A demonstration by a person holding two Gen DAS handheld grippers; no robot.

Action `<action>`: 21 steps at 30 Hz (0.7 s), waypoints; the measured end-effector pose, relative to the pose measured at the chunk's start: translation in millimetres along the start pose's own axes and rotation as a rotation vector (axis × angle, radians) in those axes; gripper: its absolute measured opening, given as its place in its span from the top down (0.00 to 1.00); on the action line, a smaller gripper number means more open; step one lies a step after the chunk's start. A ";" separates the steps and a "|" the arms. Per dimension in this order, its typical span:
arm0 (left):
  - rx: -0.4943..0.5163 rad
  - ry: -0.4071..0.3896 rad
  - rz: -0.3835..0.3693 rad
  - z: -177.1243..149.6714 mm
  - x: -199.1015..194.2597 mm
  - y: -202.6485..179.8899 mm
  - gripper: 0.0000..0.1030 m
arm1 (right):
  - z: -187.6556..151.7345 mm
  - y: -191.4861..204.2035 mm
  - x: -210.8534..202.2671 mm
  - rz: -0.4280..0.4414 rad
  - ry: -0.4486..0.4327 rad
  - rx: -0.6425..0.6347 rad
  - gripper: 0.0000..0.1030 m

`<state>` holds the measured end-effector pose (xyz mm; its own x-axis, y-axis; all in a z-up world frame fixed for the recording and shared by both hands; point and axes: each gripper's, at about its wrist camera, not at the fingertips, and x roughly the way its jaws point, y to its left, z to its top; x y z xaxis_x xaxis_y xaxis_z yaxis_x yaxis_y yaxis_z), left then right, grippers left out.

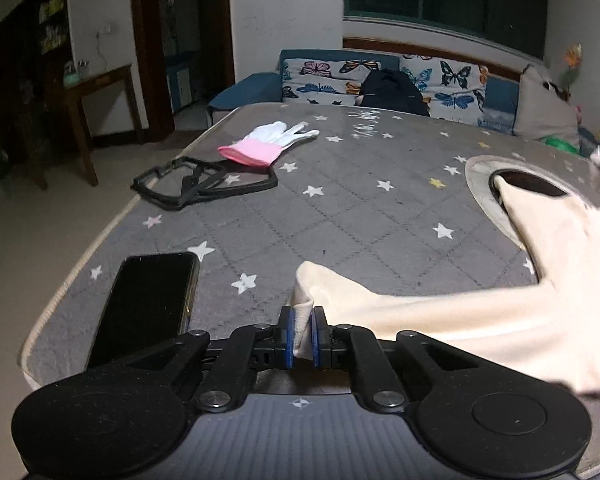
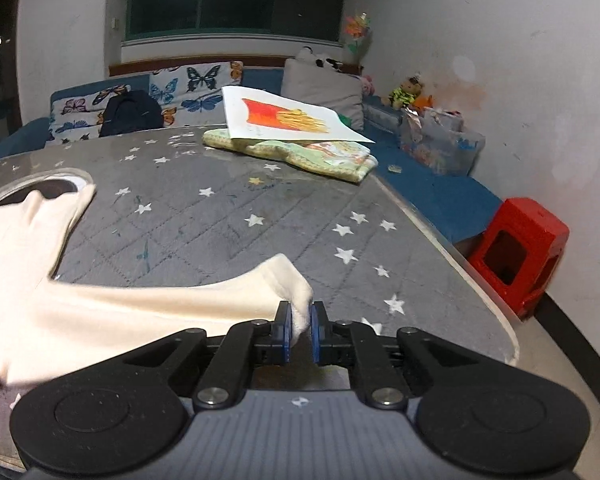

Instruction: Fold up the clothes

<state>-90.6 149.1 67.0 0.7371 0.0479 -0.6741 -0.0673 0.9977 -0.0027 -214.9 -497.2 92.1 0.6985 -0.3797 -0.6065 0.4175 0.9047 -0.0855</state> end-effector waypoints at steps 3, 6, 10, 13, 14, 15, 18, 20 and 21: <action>-0.005 0.028 -0.004 -0.6 12.7 -0.4 0.91 | -3.3 3.3 12.6 0.003 0.025 -0.002 0.91; 0.051 0.042 0.018 -6.8 16.2 -5.5 0.87 | -10.3 8.7 27.7 0.016 0.083 -0.014 0.89; 0.030 0.052 0.013 -10.1 15.3 -0.7 0.72 | -15.1 5.3 27.8 0.018 0.100 -0.011 0.73; 0.048 0.049 0.048 -8.0 14.7 -2.3 0.69 | -8.1 -0.3 18.2 0.012 0.070 -0.003 0.70; 0.054 0.048 0.059 -7.2 14.4 -2.9 0.67 | -4.5 -0.9 15.1 0.016 0.057 -0.004 0.67; 0.060 0.047 0.071 -6.5 14.2 -3.5 0.64 | -1.2 -0.5 12.1 0.032 0.047 -0.002 0.64; 0.064 0.018 0.108 -2.0 9.0 -6.2 0.63 | 5.4 11.8 4.6 0.135 0.028 -0.014 0.59; 0.081 -0.008 0.117 1.5 3.1 -12.4 0.63 | 8.5 29.7 1.2 0.211 0.016 -0.054 0.57; 0.095 -0.023 0.111 3.0 -0.9 -17.0 0.64 | 10.2 41.1 -0.6 0.256 0.009 -0.081 0.57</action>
<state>-88.1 132.3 69.8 0.7439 0.1584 -0.6492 -0.0865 0.9861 0.1415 -192.2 -461.8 97.0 0.7703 -0.1348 -0.6233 0.1795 0.9837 0.0091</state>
